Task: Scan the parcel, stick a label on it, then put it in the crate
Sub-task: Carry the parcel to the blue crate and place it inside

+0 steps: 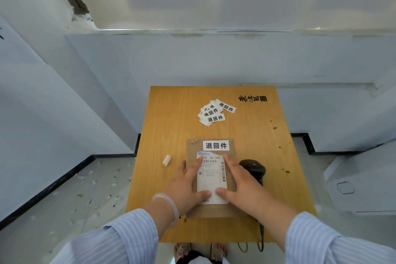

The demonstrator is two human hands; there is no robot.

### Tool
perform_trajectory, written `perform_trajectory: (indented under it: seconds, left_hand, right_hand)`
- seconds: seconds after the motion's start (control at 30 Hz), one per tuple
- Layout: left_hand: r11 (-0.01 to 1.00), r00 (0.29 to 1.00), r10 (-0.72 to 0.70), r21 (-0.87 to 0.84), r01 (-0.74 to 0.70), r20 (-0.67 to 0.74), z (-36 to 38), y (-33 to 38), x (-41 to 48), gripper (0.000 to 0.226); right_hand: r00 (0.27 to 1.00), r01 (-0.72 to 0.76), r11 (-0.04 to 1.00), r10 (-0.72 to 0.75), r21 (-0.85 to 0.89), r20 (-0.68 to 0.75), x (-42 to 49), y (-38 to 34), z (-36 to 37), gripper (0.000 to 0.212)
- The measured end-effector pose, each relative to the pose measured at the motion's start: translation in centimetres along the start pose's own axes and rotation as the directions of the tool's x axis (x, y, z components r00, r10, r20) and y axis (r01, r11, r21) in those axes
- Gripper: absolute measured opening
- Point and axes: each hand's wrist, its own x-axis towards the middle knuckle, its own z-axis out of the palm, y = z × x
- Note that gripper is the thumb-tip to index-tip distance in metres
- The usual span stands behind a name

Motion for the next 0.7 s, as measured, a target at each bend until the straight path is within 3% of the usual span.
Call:
perform_trajectory:
  seconds: [0.1,0.27,0.47,0.7]
  left_hand:
    - [1.000,0.998,0.004,0.005,-0.003,-0.065,-0.7,1.5,-0.4,0.098]
    - [0.989,0.958,0.130,-0.034,-0.143,-0.256,-4.4,5.0,-1.2,0.096]
    - [0.943,0.844,0.301,0.006,-0.334,-0.445,-10.6,10.7,-3.2,0.095]
    - [0.883,0.711,0.403,0.039,-0.468,-0.576,-16.9,15.4,-5.5,0.096]
  right_hand:
    - [0.998,0.035,0.999,-0.036,-0.019,-0.043,-0.1,-0.6,-1.1,0.099]
    - [0.960,0.170,0.985,-0.174,-0.038,-0.220,-0.7,-3.1,-5.0,0.103]
    - [0.842,0.341,0.940,-0.315,-0.022,-0.439,-2.3,-7.5,-10.9,0.103]
    - [0.691,0.493,0.868,-0.431,-0.057,-0.580,-4.8,-12.3,-17.6,0.101]
